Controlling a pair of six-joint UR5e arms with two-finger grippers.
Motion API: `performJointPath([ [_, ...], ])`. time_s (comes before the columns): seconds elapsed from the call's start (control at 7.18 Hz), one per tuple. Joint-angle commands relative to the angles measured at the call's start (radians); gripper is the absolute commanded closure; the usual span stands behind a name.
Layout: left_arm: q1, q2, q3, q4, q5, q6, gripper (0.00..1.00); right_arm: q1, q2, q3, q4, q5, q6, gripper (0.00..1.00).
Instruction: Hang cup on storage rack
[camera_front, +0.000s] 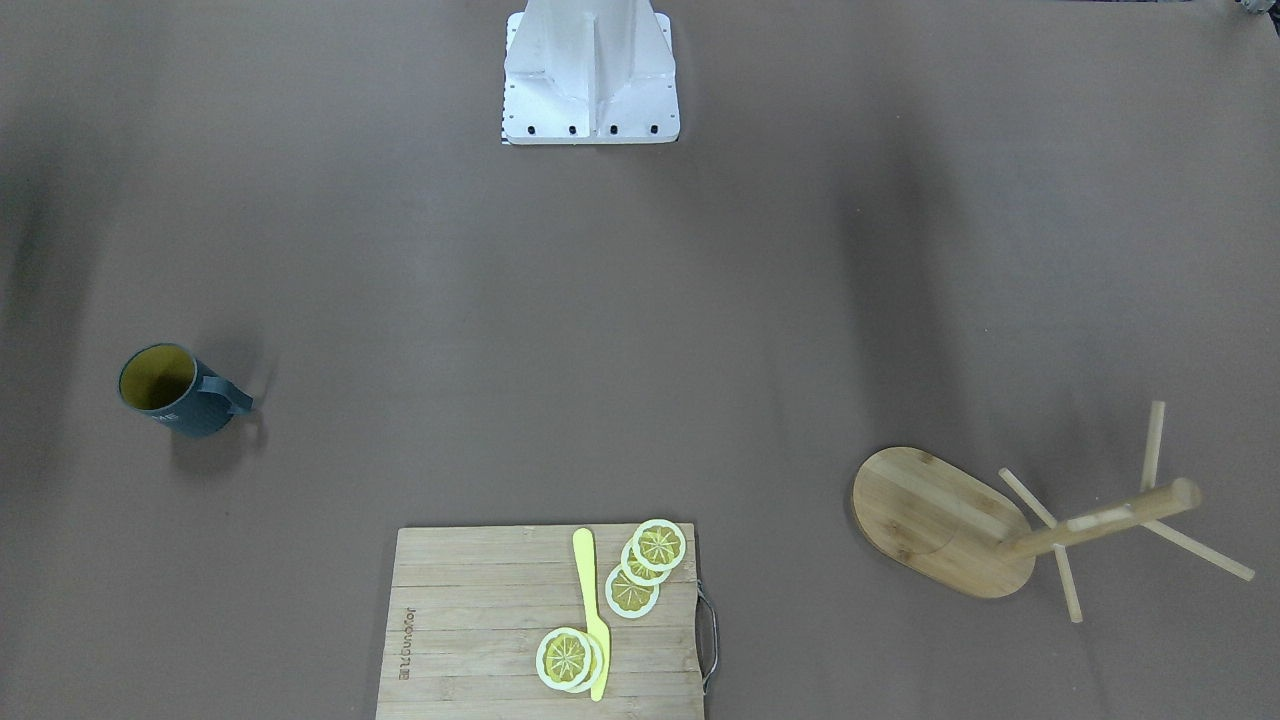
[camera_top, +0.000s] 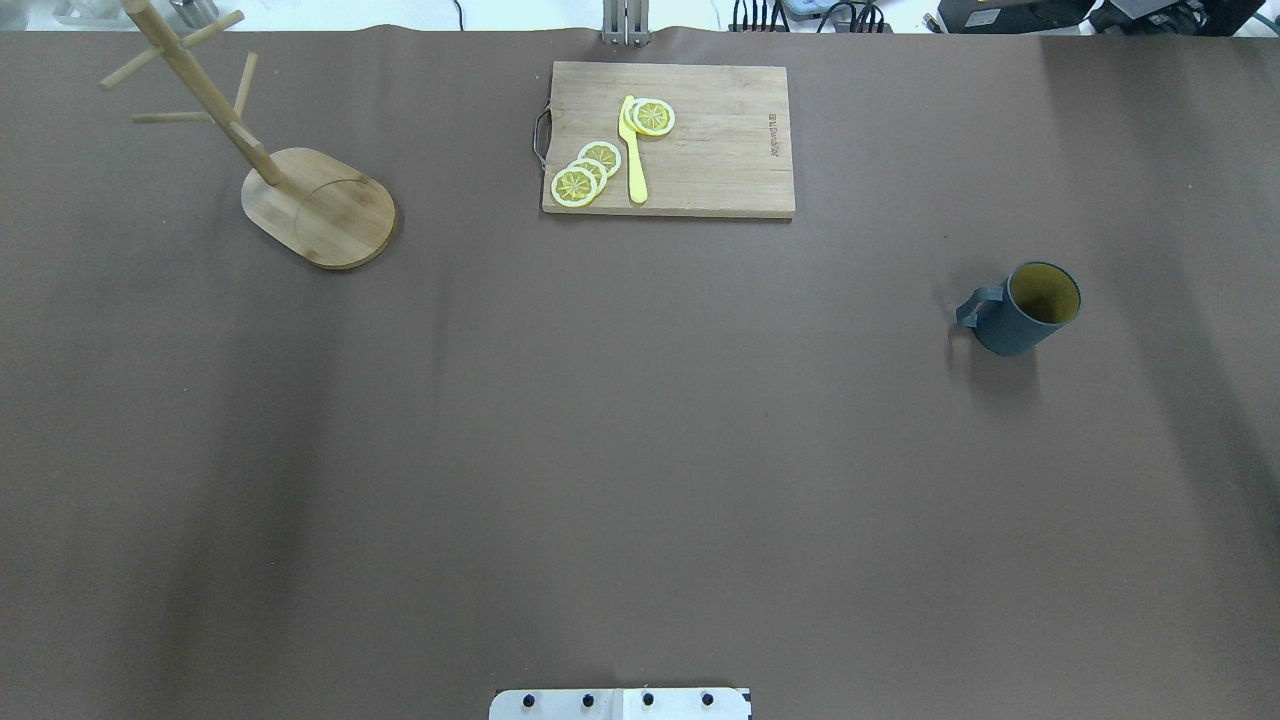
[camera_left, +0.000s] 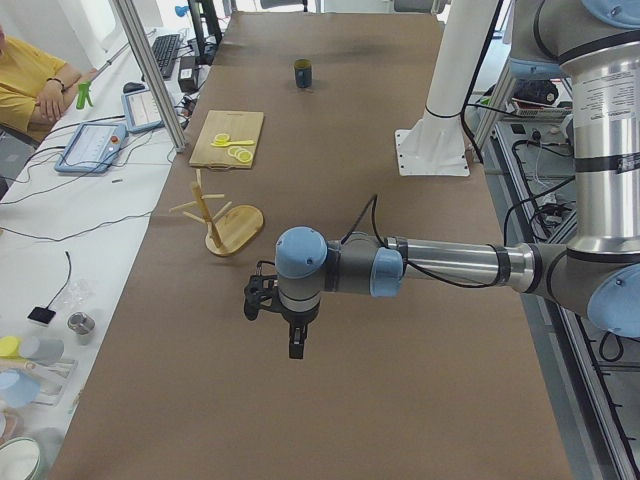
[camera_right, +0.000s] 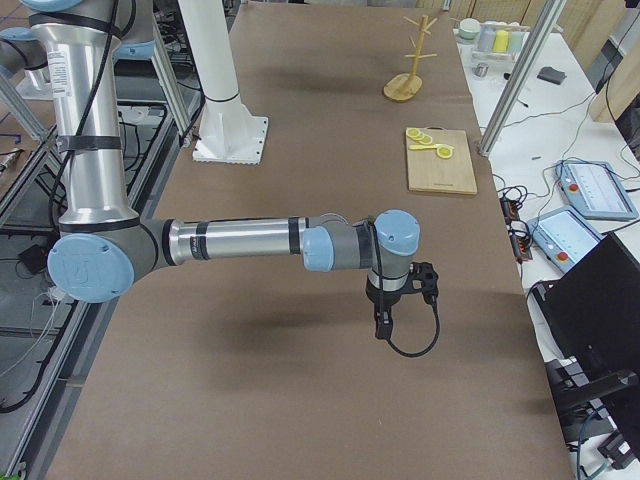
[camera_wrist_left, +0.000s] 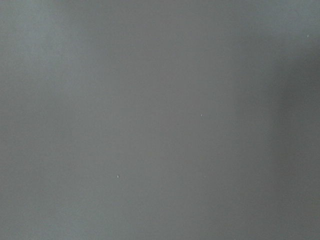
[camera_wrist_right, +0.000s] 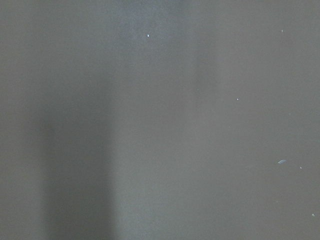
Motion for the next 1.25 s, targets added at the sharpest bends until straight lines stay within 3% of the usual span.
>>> performJointPath([
  [0.0, -0.004, 0.053, -0.032, -0.077, -0.003, 0.014, 0.02, 0.003, -0.021, 0.027, -0.002, 0.011, 0.001, 0.0],
  [0.42, 0.0, 0.11, -0.003, -0.179, -0.002, -0.055, 0.02, 0.0, -0.052, 0.049, 0.007, 0.018, 0.002, 0.0],
  [0.7, 0.0, 0.108, 0.005, -0.215, -0.005, -0.054, 0.02, -0.04, -0.04, 0.049, 0.008, 0.092, 0.004, 0.0],
  [0.98, 0.0, 0.108, 0.01, -0.222, -0.018, -0.052, 0.02, -0.156, 0.015, 0.057, 0.039, 0.1, 0.139, 0.0],
  [1.11, 0.0, 0.107, 0.013, -0.215, -0.068, -0.055, 0.02, -0.222, 0.044, 0.057, 0.11, 0.083, 0.297, 0.02],
])
